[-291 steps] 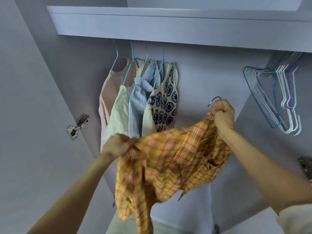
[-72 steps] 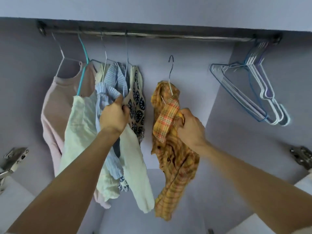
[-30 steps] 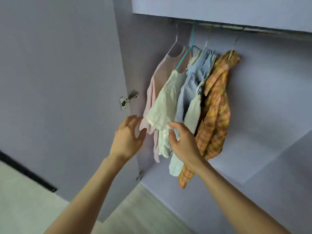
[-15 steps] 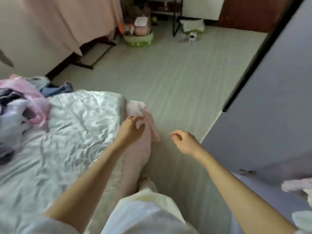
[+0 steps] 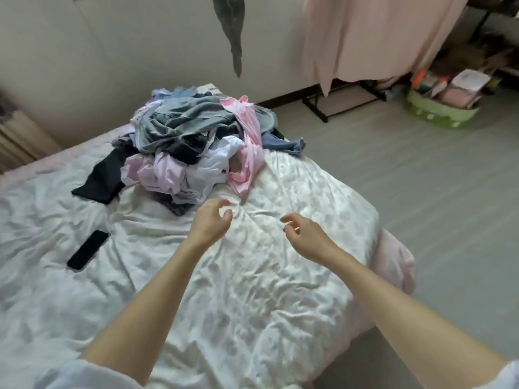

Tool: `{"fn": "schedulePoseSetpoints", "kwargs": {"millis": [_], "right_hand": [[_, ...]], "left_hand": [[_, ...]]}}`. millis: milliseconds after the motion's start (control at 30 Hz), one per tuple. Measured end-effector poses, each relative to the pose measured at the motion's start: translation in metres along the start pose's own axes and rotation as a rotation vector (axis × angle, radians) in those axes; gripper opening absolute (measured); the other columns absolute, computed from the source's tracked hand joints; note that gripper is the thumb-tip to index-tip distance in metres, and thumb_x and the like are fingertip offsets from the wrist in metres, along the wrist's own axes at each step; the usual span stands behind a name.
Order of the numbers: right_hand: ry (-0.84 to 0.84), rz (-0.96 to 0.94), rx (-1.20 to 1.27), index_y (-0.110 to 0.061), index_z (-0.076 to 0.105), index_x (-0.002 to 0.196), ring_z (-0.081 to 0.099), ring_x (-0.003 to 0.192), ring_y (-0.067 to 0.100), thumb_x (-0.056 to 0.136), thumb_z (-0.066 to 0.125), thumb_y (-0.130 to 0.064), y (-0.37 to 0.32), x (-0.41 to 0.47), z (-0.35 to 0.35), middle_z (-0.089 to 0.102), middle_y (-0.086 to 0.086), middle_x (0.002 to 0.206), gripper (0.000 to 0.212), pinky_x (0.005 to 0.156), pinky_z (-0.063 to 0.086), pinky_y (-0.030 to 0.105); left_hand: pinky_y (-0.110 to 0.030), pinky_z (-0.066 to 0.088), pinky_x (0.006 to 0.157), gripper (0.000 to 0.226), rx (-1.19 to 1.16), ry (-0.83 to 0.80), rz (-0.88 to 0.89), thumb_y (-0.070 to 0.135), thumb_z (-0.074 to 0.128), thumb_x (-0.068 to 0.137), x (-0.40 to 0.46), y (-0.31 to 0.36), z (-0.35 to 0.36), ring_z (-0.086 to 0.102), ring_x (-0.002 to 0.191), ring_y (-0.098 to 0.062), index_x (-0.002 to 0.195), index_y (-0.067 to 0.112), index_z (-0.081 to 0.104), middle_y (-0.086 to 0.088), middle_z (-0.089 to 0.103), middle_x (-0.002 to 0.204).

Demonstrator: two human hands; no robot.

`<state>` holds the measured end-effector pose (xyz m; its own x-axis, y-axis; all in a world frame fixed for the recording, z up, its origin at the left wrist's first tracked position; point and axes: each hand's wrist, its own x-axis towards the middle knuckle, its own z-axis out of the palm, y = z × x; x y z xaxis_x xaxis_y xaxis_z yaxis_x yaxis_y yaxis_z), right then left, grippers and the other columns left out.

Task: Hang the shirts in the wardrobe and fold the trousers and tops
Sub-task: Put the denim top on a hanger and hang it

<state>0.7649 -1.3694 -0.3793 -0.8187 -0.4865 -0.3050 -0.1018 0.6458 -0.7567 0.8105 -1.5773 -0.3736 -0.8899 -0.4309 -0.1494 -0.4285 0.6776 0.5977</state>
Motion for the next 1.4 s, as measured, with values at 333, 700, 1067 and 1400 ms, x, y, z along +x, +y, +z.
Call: {"fn": "schedulePoseSetpoints", "kwargs": {"millis": [333, 700, 1067, 1400], "right_hand": [[0.037, -0.223, -0.11, -0.016, 0.047, 0.129, 0.052, 0.114, 0.019, 0.093, 0.044, -0.018, -0.113, 0.306, 0.036, 0.055, 0.005, 0.125, 0.036, 0.096, 0.042, 0.034], [0.081, -0.454, -0.247, -0.027, 0.032, 0.141, 0.033, 0.13, 0.014, 0.09, 0.05, -0.026, -0.105, 0.491, 0.086, 0.04, 0.0, 0.139, 0.054, 0.11, 0.026, 0.03], [0.008, -0.461, -0.543, -0.048, -0.019, 0.137, 0.001, 0.143, 0.02, 0.081, 0.062, -0.032, -0.112, 0.524, 0.079, -0.007, -0.004, 0.155, 0.099, 0.113, 0.016, 0.051], [0.059, -0.391, 0.119, -0.017, 0.059, 0.079, 0.055, 0.063, 0.005, 0.087, 0.051, -0.002, -0.163, 0.446, 0.081, 0.061, -0.013, 0.066, 0.018, 0.059, 0.044, 0.014]], "left_hand": [[-0.042, 0.032, 0.105, 0.052, 0.192, 0.107, -0.113, 0.016, 0.044, 0.093, 0.313, -0.106, -0.066, 0.034, 0.128, -0.037, 0.142, 0.008, 0.03, -0.017, 0.03, 0.144], [-0.054, 0.012, 0.111, 0.051, 0.578, 0.148, -0.212, 0.024, 0.04, 0.096, 0.5, -0.205, -0.031, -0.005, 0.143, -0.031, 0.143, 0.034, 0.023, 0.001, 0.004, 0.157], [-0.039, 0.045, 0.066, 0.017, -0.091, 0.443, 0.271, 0.029, 0.055, 0.091, 0.434, -0.143, -0.029, 0.061, 0.078, -0.035, 0.092, 0.013, 0.06, -0.009, 0.068, 0.08], [-0.033, 0.044, 0.056, 0.015, -0.612, 0.66, 0.335, 0.033, 0.055, 0.088, 0.325, -0.088, -0.085, 0.054, 0.059, -0.014, 0.082, 0.02, 0.059, 0.006, 0.059, 0.068]]}}
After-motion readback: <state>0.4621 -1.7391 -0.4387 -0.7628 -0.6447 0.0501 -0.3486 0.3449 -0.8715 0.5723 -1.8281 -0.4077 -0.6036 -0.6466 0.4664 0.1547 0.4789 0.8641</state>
